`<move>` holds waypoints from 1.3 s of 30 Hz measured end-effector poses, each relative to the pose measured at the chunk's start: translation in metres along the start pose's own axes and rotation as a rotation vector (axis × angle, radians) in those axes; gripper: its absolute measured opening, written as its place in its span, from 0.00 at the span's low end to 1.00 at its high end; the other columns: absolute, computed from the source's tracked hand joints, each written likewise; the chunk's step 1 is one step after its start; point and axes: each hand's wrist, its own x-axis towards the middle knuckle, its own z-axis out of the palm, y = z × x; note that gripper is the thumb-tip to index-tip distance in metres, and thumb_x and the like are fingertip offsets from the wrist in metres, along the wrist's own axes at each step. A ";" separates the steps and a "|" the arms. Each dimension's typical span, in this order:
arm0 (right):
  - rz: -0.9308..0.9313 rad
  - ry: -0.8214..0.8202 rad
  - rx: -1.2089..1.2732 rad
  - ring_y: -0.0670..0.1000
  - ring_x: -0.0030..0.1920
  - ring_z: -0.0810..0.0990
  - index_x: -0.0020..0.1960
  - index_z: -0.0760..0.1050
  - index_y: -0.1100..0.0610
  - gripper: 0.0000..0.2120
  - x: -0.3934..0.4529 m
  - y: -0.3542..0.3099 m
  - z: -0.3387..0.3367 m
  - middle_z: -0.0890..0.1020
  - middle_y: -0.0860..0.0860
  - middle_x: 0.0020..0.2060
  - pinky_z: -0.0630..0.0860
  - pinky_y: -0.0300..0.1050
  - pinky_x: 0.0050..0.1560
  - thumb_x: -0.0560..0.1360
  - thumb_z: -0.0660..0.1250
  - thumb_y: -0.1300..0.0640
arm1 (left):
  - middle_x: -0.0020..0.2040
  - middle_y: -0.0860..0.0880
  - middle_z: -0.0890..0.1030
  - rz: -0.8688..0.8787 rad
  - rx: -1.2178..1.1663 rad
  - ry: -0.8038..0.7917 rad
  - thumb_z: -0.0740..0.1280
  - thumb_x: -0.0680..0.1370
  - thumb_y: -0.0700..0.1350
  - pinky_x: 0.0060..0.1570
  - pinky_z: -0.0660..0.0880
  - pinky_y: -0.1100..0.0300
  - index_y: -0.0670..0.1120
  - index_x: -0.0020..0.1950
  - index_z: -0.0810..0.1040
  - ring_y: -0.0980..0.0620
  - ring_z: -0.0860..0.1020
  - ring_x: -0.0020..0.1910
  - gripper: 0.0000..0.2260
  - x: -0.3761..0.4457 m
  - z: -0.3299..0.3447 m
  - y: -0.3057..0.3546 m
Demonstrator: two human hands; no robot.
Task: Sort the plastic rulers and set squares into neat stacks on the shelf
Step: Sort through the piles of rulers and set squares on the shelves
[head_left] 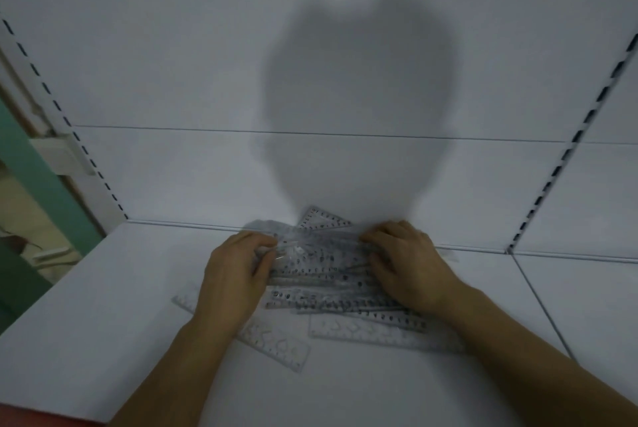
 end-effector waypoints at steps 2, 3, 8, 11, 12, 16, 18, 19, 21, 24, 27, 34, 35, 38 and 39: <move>0.020 0.001 -0.022 0.55 0.56 0.75 0.62 0.79 0.49 0.21 -0.001 -0.001 0.000 0.79 0.48 0.55 0.74 0.55 0.53 0.75 0.57 0.42 | 0.48 0.54 0.83 0.010 -0.023 0.015 0.72 0.76 0.42 0.53 0.75 0.60 0.49 0.49 0.83 0.54 0.80 0.48 0.03 -0.001 0.000 0.003; 0.028 0.004 -0.028 0.54 0.56 0.75 0.62 0.78 0.48 0.21 -0.001 -0.001 0.000 0.78 0.48 0.54 0.74 0.54 0.53 0.75 0.57 0.40 | 0.48 0.54 0.82 0.025 -0.037 0.024 0.71 0.76 0.43 0.53 0.75 0.60 0.49 0.49 0.83 0.54 0.80 0.49 0.03 -0.002 -0.001 0.005; 0.026 0.050 0.049 0.55 0.53 0.77 0.55 0.80 0.51 0.18 -0.003 0.004 0.001 0.78 0.50 0.50 0.77 0.55 0.51 0.77 0.58 0.42 | 0.48 0.54 0.78 0.102 -0.089 -0.005 0.68 0.76 0.44 0.49 0.74 0.63 0.48 0.46 0.80 0.56 0.78 0.48 0.02 -0.001 -0.007 0.018; 0.006 0.100 0.042 0.55 0.50 0.78 0.53 0.79 0.53 0.14 -0.004 0.005 0.001 0.80 0.51 0.48 0.77 0.56 0.50 0.79 0.60 0.47 | 0.47 0.55 0.79 0.147 -0.134 -0.027 0.70 0.77 0.39 0.45 0.71 0.71 0.47 0.46 0.79 0.58 0.78 0.46 0.04 -0.003 -0.009 0.028; -0.008 0.130 0.019 0.55 0.48 0.78 0.51 0.79 0.53 0.11 -0.004 0.006 0.000 0.80 0.51 0.46 0.76 0.56 0.48 0.79 0.60 0.49 | 0.46 0.55 0.80 0.130 -0.154 -0.025 0.71 0.77 0.38 0.44 0.71 0.74 0.47 0.48 0.80 0.60 0.79 0.44 0.05 -0.004 -0.009 0.030; -0.040 0.300 -0.008 0.55 0.42 0.79 0.49 0.78 0.55 0.06 -0.001 0.012 -0.003 0.82 0.51 0.43 0.76 0.55 0.43 0.80 0.63 0.59 | 0.42 0.56 0.83 0.058 -0.270 0.006 0.72 0.76 0.38 0.42 0.76 0.72 0.47 0.51 0.82 0.61 0.82 0.41 0.07 -0.009 -0.011 0.036; -0.042 0.379 0.013 0.55 0.40 0.78 0.49 0.78 0.57 0.06 -0.001 0.011 -0.009 0.81 0.52 0.41 0.76 0.54 0.41 0.81 0.63 0.61 | 0.44 0.56 0.84 0.081 -0.326 0.035 0.71 0.76 0.39 0.45 0.78 0.69 0.47 0.51 0.82 0.61 0.83 0.43 0.05 -0.010 -0.013 0.040; -0.045 0.412 0.029 0.54 0.38 0.78 0.49 0.77 0.58 0.06 -0.002 0.009 -0.012 0.81 0.52 0.40 0.76 0.54 0.39 0.82 0.61 0.61 | 0.45 0.56 0.85 0.095 -0.339 0.049 0.70 0.75 0.40 0.46 0.78 0.69 0.46 0.50 0.82 0.61 0.83 0.44 0.05 -0.011 -0.014 0.042; -0.043 0.444 0.085 0.53 0.33 0.78 0.51 0.75 0.59 0.08 -0.004 0.002 -0.022 0.81 0.52 0.37 0.77 0.52 0.35 0.83 0.58 0.59 | 0.47 0.55 0.84 0.131 -0.332 0.069 0.70 0.74 0.38 0.50 0.77 0.70 0.45 0.51 0.82 0.61 0.83 0.46 0.07 -0.012 -0.016 0.048; -0.020 0.421 0.197 0.47 0.27 0.75 0.56 0.70 0.57 0.05 -0.013 -0.006 -0.036 0.78 0.49 0.30 0.74 0.48 0.29 0.85 0.57 0.57 | 0.49 0.53 0.84 0.173 -0.288 0.061 0.73 0.74 0.38 0.54 0.75 0.70 0.45 0.53 0.81 0.61 0.81 0.49 0.09 -0.012 -0.021 0.058; 0.031 0.399 0.286 0.49 0.25 0.71 0.55 0.64 0.54 0.03 -0.032 0.002 -0.055 0.72 0.48 0.26 0.66 0.45 0.25 0.84 0.59 0.57 | 0.47 0.56 0.83 0.129 -0.288 0.056 0.77 0.72 0.42 0.52 0.75 0.70 0.47 0.51 0.81 0.61 0.81 0.48 0.10 -0.009 -0.026 0.070; 0.259 0.338 0.369 0.45 0.25 0.70 0.48 0.68 0.52 0.08 -0.112 0.059 -0.116 0.78 0.53 0.32 0.67 0.38 0.27 0.83 0.59 0.49 | 0.41 0.51 0.84 -0.107 -0.721 0.028 0.76 0.71 0.32 0.46 0.79 0.65 0.50 0.44 0.80 0.54 0.83 0.42 0.13 -0.013 0.003 0.163; 0.263 0.342 0.375 0.44 0.26 0.70 0.48 0.68 0.52 0.09 -0.128 0.067 -0.125 0.78 0.53 0.33 0.68 0.36 0.27 0.82 0.61 0.47 | 0.41 0.49 0.84 -0.138 -0.777 0.011 0.76 0.71 0.34 0.44 0.79 0.63 0.50 0.44 0.80 0.52 0.84 0.42 0.13 -0.014 0.012 0.182; 0.280 0.338 0.331 0.45 0.29 0.72 0.50 0.68 0.49 0.08 -0.183 0.099 -0.152 0.78 0.50 0.36 0.69 0.35 0.31 0.78 0.66 0.49 | 0.42 0.47 0.84 -0.152 -0.864 -0.090 0.76 0.72 0.36 0.39 0.79 0.60 0.46 0.47 0.79 0.50 0.85 0.41 0.10 -0.024 0.041 0.243; 0.306 0.331 0.314 0.45 0.31 0.73 0.51 0.68 0.47 0.07 -0.203 0.113 -0.160 0.79 0.49 0.38 0.70 0.35 0.32 0.78 0.67 0.50 | 0.43 0.49 0.84 -0.139 -0.870 -0.123 0.76 0.72 0.36 0.40 0.80 0.59 0.45 0.48 0.79 0.50 0.85 0.41 0.09 -0.029 0.051 0.263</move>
